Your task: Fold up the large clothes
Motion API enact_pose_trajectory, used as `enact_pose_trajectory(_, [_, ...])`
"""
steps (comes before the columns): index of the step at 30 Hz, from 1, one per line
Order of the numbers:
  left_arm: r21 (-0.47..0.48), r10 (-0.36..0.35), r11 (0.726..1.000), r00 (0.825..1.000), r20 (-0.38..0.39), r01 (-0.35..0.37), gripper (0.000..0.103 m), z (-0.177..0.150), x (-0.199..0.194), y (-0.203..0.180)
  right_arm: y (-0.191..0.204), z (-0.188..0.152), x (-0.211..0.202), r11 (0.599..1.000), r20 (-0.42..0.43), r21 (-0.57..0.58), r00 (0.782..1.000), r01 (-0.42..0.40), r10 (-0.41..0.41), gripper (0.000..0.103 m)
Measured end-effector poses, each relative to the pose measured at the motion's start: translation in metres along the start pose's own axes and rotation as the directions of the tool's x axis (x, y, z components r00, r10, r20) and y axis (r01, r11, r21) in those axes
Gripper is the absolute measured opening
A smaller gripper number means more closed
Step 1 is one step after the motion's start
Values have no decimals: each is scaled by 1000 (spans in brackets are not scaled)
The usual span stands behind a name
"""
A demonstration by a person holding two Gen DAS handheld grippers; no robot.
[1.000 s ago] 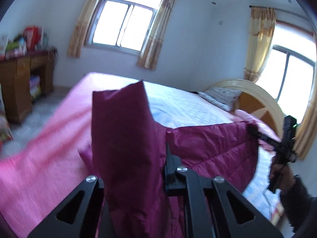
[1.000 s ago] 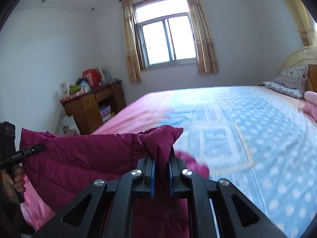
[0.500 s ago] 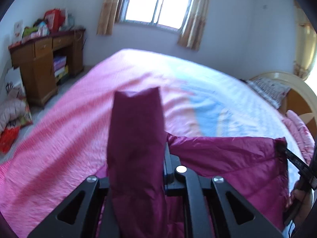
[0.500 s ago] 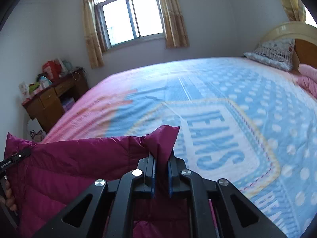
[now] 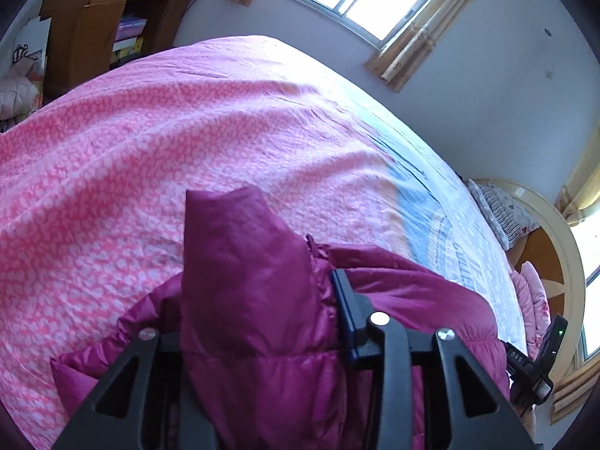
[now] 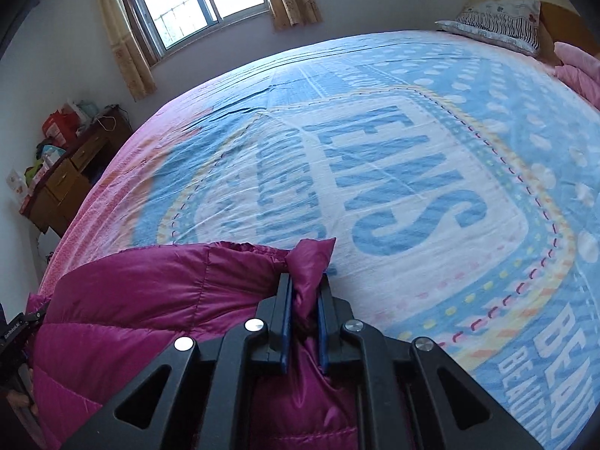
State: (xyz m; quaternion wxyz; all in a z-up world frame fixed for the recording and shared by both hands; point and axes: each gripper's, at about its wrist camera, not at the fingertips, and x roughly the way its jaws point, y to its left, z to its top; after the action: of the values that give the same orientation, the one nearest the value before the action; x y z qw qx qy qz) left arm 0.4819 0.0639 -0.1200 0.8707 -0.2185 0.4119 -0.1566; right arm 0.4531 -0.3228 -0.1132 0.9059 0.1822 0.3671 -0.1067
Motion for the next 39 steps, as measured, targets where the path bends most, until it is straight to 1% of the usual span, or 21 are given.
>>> enact_pose_trajectory(3, [6,6,1000,1000,3,-6,41,0,0,-2,-3,1,-2,1000,5,12,1000,-18,18,13])
enact_pose_trajectory(5, [-5,-6,1000,1000,4,6,41,1,1,0,-14,2,-4,993,11,72,996,-89,88,14])
enact_pose_trajectory(6, [-10,-12,1000,1000,4,12,41,1,1,1,-24,2,-10,983,24,118,990,-143,141,14])
enact_pose_trajectory(7, [-12,-14,1000,1000,4,14,41,1,3,2,-35,2,-22,973,58,165,986,-163,156,14])
enact_pose_trajectory(9, [-11,-11,1000,1000,2,11,41,1,4,2,-48,2,-60,965,188,213,975,-154,114,14])
enact_pose_trajectory(10, [-9,-9,1000,1000,2,9,41,1,4,1,-47,1,-86,969,261,207,962,-135,79,14])
enact_pose_trajectory(12, [-8,-7,1000,1000,2,7,41,1,4,2,-24,1,-118,989,304,115,951,-91,52,14])
enact_pose_trajectory(13, [-7,-7,1000,1000,3,7,41,1,4,2,-4,1,-125,993,289,40,952,-115,98,14])
enact_pose_trajectory(14, [-7,-8,1000,1000,2,8,41,1,4,2,24,0,-125,981,220,-59,956,-184,193,14])
enact_pose_trajectory(15, [-8,-8,1000,1000,2,8,41,1,4,2,45,-2,-121,966,163,-111,955,-233,249,14])
enact_pose_trajectory(17, [-6,-6,1000,1000,3,6,40,1,4,1,91,-10,-109,931,68,-168,939,-323,338,14])
enact_pose_trajectory(20, [-4,-3,1000,1000,3,3,40,1,5,1,138,-22,-80,917,-12,-215,940,-335,340,14])
enact_pose_trajectory(21, [-4,-3,1000,1000,3,3,40,1,5,1,144,-26,-68,916,-38,-213,940,-339,339,14])
enact_pose_trajectory(23, [-3,-4,1000,1000,3,4,40,1,5,2,146,-39,-38,926,-90,-207,948,-317,304,14])
enact_pose_trajectory(24, [-6,-7,1000,1000,4,7,42,1,5,2,142,-49,-23,927,-107,-199,948,-317,301,14])
enact_pose_trajectory(25, [-9,-17,1000,1000,3,17,43,1,5,2,138,-51,-16,922,-110,-184,939,-342,326,14])
enact_pose_trajectory(26, [-12,-23,1000,1000,3,24,43,1,5,3,132,-54,-12,916,-101,-153,928,-370,358,14])
enact_pose_trajectory(28, [-15,-28,999,1000,3,28,43,1,6,4,127,-53,-8,916,-102,-134,925,-378,367,13])
enact_pose_trajectory(32, [-27,-50,998,999,3,50,43,1,5,7,132,-54,2,919,-120,-138,927,-371,356,13])
enact_pose_trajectory(36, [-70,-117,991,993,-20,115,46,5,1,15,129,-53,7,920,-118,-130,927,-370,356,11])
enact_pose_trajectory(39, [-107,-111,989,992,-61,104,47,12,-18,20,128,-53,11,921,-121,-130,928,-367,353,11])
